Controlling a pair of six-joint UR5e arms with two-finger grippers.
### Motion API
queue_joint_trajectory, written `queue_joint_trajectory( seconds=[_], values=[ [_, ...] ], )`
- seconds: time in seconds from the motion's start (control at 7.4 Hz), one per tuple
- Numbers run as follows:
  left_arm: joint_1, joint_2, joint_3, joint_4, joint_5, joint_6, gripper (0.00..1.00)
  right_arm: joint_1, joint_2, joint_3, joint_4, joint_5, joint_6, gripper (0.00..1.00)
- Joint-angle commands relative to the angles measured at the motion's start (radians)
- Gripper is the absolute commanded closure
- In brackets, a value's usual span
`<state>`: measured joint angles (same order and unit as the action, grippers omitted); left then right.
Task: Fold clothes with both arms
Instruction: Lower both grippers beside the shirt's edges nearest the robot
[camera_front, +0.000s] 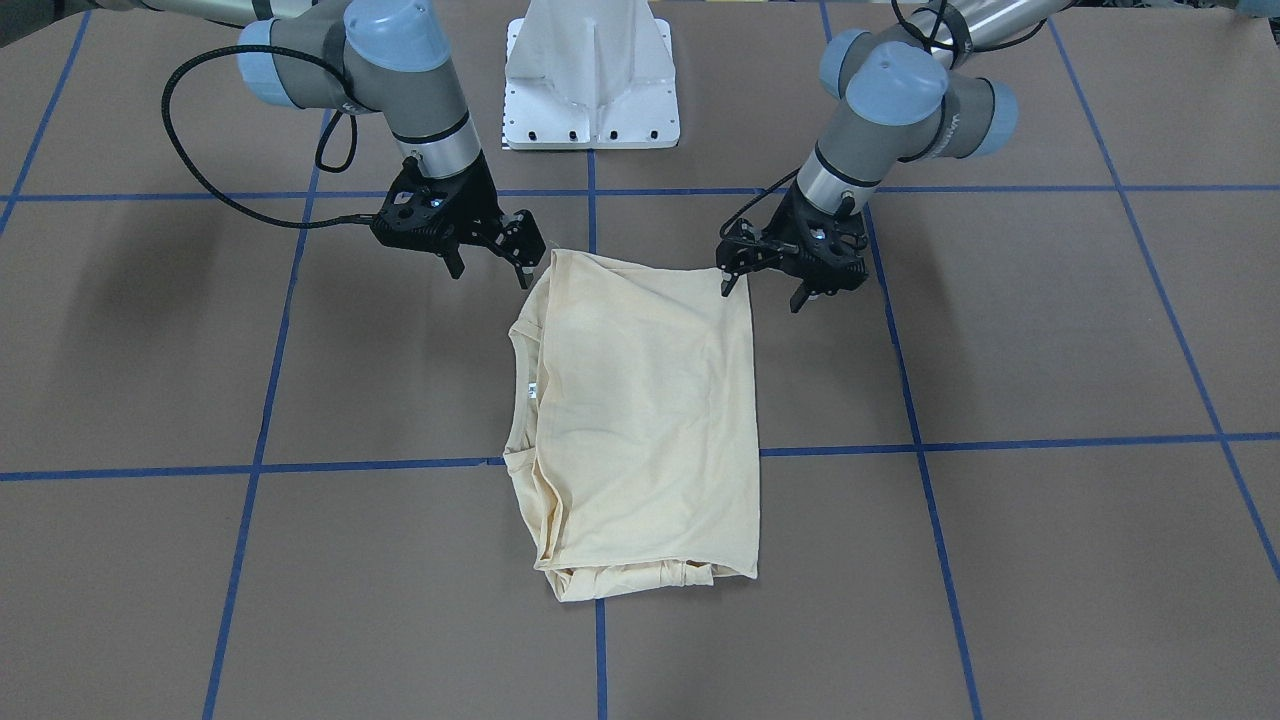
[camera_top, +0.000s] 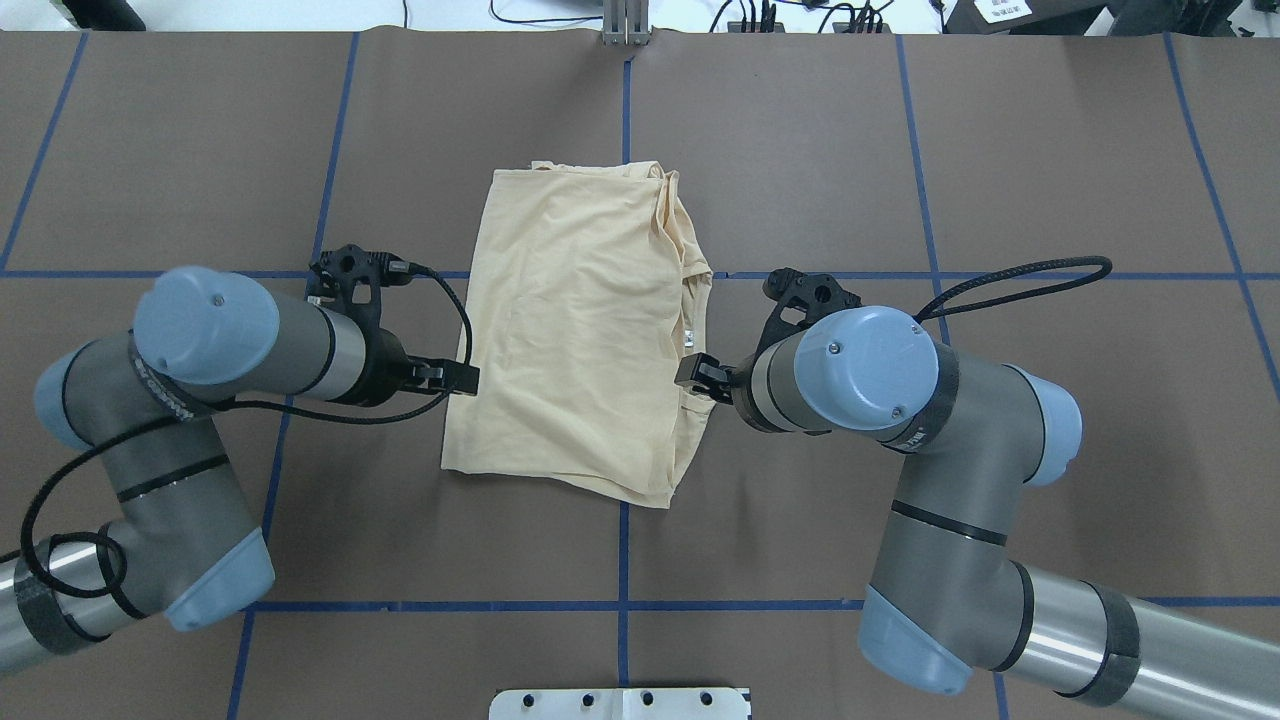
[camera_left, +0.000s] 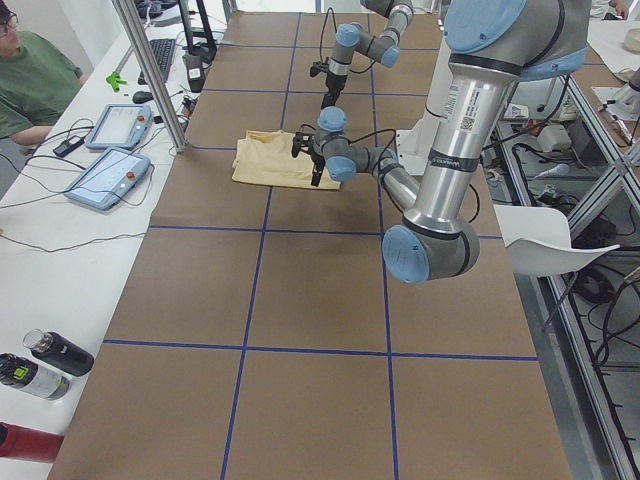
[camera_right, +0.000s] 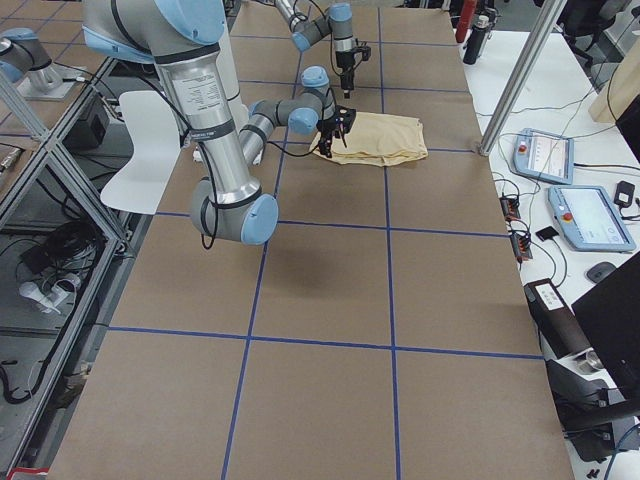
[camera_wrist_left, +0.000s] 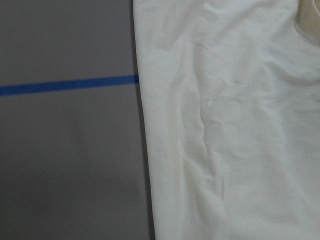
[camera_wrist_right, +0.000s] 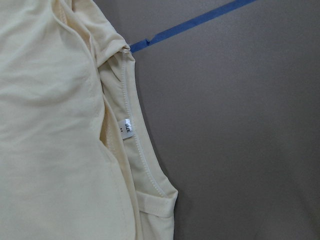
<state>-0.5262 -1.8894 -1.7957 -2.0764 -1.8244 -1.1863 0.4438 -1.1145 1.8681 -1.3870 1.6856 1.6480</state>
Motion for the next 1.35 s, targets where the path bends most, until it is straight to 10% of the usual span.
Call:
queue_joint_trajectory(
  seconds=[0.0, 0.27, 1.22],
  values=[
    [0.081, 0.015, -0.001, -0.001, 0.072, -0.103, 0.21, -0.001, -0.004, 0.0, 0.011, -0.007, 0.019, 0.0],
    [0.094, 0.015, 0.001, -0.002, 0.073, -0.111, 0.58, -0.004, -0.005, -0.001, 0.011, -0.009, 0.019, 0.0],
    [0.098, 0.019, 0.015, 0.002, 0.06, -0.104, 0.53, -0.019, -0.004, -0.004, 0.011, -0.02, 0.019, 0.0]
  ],
)
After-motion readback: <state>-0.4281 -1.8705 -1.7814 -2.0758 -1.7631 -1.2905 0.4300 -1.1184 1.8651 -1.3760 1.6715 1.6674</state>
